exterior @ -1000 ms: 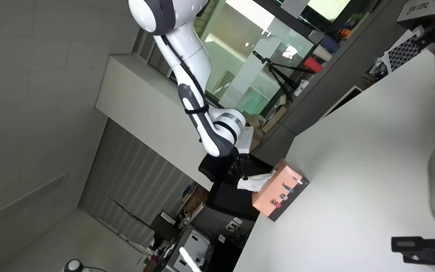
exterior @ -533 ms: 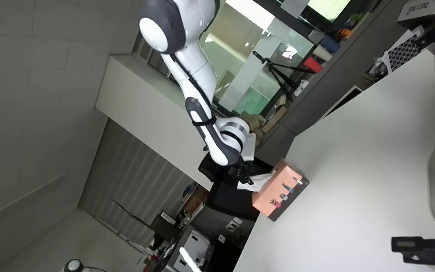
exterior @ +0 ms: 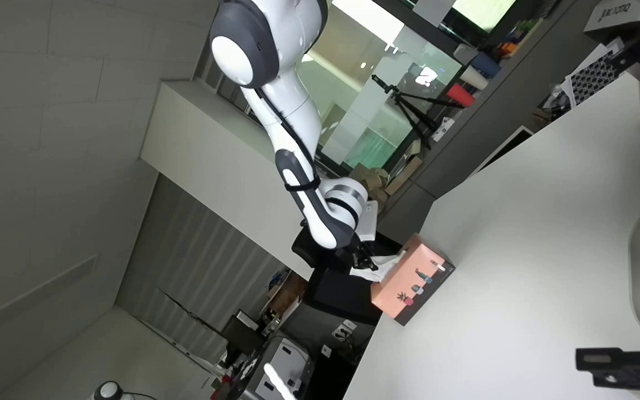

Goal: Take three pieces of tissue from the tissue box and put them on the table

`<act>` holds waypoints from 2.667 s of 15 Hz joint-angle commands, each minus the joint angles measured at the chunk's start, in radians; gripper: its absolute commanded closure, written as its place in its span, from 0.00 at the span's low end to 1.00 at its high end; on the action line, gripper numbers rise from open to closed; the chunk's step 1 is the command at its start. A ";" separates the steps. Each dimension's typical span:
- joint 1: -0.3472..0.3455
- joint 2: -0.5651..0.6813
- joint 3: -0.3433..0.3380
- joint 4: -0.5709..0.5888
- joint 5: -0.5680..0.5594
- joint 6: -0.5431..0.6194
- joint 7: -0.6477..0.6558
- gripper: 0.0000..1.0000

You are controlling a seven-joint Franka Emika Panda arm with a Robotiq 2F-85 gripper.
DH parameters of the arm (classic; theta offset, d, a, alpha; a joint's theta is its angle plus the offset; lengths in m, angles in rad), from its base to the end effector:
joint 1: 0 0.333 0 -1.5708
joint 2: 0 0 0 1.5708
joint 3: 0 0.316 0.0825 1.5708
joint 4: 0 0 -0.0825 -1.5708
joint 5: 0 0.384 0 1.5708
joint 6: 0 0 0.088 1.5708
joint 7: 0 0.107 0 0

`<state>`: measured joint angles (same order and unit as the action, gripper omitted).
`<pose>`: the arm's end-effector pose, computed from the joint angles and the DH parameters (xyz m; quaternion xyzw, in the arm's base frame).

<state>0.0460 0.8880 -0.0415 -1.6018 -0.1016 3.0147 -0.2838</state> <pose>0.7251 0.0164 0.1646 0.9452 0.1963 0.2517 0.0685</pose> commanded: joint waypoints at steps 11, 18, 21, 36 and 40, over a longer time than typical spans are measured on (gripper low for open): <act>0.102 -0.243 -0.065 -0.128 -0.137 -0.279 0.102 1.00; 0.066 -0.498 0.068 -0.387 -0.144 -0.293 -0.002 1.00; 0.031 -0.597 0.158 -0.489 -0.099 -0.272 -0.092 1.00; -0.328 -0.349 0.342 -0.287 0.644 -0.744 -0.856 1.00; -0.307 -0.344 0.282 -0.293 0.645 -0.763 -0.872 0.99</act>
<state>-0.2906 0.5485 0.2729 -1.8976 0.5243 2.2612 -1.1445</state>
